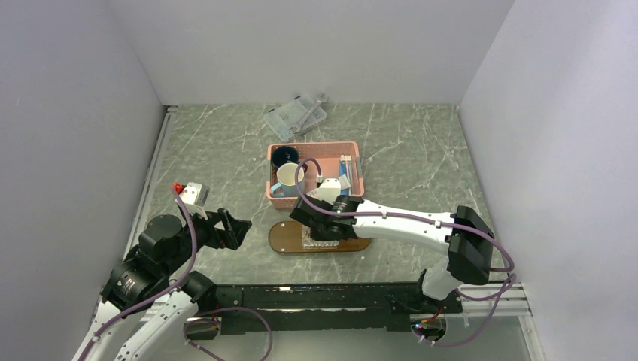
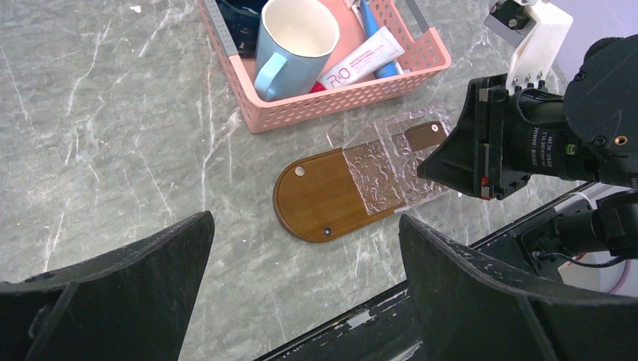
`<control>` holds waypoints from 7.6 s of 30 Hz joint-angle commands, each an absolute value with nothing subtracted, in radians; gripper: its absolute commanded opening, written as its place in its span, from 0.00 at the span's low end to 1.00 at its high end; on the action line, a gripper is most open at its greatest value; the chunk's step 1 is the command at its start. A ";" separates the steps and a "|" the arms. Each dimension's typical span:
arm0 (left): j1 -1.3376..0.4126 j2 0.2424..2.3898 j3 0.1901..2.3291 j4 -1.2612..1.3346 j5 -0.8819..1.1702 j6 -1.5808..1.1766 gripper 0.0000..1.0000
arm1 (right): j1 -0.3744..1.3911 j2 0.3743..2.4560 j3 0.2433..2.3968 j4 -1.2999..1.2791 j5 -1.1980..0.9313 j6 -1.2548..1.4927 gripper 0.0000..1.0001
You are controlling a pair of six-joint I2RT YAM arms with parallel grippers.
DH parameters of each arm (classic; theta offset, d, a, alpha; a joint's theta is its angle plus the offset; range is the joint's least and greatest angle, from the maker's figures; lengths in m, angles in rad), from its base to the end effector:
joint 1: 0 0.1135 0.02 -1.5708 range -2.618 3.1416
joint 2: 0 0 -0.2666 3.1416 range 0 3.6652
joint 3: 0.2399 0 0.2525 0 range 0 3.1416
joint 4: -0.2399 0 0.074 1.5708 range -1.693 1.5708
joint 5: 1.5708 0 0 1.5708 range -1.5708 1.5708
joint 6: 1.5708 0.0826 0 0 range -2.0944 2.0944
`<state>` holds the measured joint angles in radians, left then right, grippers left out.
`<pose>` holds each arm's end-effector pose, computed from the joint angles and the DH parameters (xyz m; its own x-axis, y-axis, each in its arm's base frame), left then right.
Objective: Prepare toiletry sets of a toothbrush and toothpaste on the tray
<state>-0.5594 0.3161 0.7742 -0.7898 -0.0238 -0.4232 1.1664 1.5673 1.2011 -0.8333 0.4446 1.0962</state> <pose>0.0927 -0.0557 0.3077 -0.4617 -0.1953 -0.8653 0.3530 0.8544 -0.3812 0.1599 0.2834 0.2098 -0.8512 0.0521 -0.5223 -0.0251 0.9899 0.1396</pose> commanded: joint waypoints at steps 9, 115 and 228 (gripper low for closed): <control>-0.556 0.318 0.781 -0.760 -0.027 -0.420 0.99 | 1.164 1.549 1.226 -0.850 0.481 1.107 0.23; -0.556 0.284 0.777 -0.753 -0.029 -0.417 0.99 | 0.787 2.119 1.951 -0.804 0.230 0.584 0.48; -0.554 0.132 0.779 -0.769 -0.073 -0.437 0.99 | 1.212 1.793 2.028 -1.069 0.515 0.572 0.00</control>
<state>-0.5594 0.1574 0.7731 -0.7906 -0.0532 -0.4313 1.1984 1.7935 1.9553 -1.0859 0.4583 0.5274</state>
